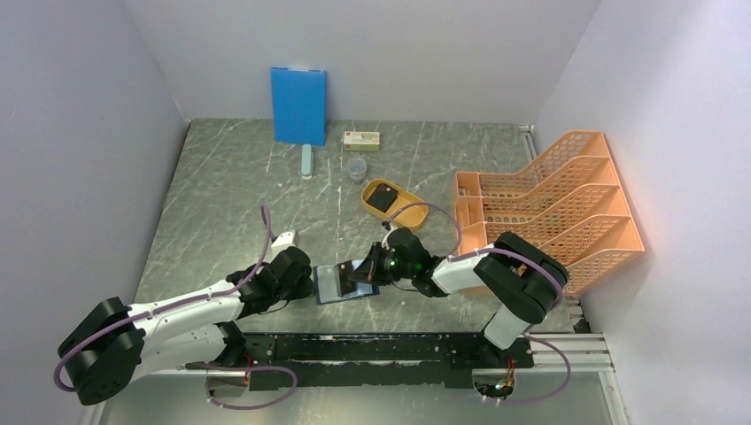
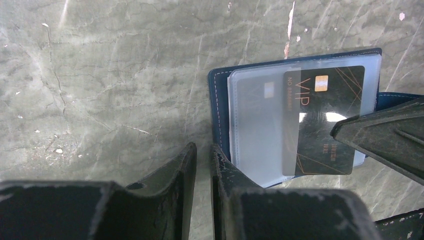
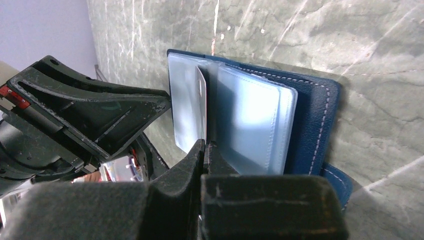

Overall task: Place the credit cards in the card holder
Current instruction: Insert the credit card into the card holder.

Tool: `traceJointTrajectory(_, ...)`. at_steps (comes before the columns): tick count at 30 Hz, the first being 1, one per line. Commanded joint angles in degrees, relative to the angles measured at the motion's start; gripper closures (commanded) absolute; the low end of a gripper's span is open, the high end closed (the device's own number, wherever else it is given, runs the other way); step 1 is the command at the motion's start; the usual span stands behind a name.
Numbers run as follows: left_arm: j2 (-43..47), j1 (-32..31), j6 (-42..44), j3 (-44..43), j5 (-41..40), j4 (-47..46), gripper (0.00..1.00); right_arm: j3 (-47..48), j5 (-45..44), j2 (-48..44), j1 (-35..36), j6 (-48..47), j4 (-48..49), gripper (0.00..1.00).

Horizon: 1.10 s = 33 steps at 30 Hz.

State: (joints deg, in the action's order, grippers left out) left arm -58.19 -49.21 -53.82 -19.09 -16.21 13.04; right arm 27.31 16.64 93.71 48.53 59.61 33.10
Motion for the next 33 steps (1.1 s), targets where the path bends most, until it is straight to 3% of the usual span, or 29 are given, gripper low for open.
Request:
traceJointTrajectory(1,-0.38,0.19,-0.14,1.07,2.03,-0.46,0.78,-0.06,-1.41,1.52,1.63,0.53,0.65,1.00)
traceJointTrajectory(15,0.41,0.17,-0.27,1.33,2.01,-0.14,0.78,0.86,-2.97,1.96,4.02,1.60,-1.03,1.00)
traceJointTrajectory(19,0.96,0.20,-0.32,1.52,1.91,0.06,0.78,1.07,-4.14,0.02,4.03,1.30,-3.82,0.78)
traceJointTrajectory(22,1.06,0.17,-0.40,1.58,2.04,0.07,0.78,1.23,-5.25,-1.44,4.03,1.14,-5.88,0.68)
traceJointTrajectory(33,1.81,0.18,-0.54,1.86,2.30,0.16,0.78,0.61,-6.51,-4.30,4.03,1.82,-7.09,0.68)
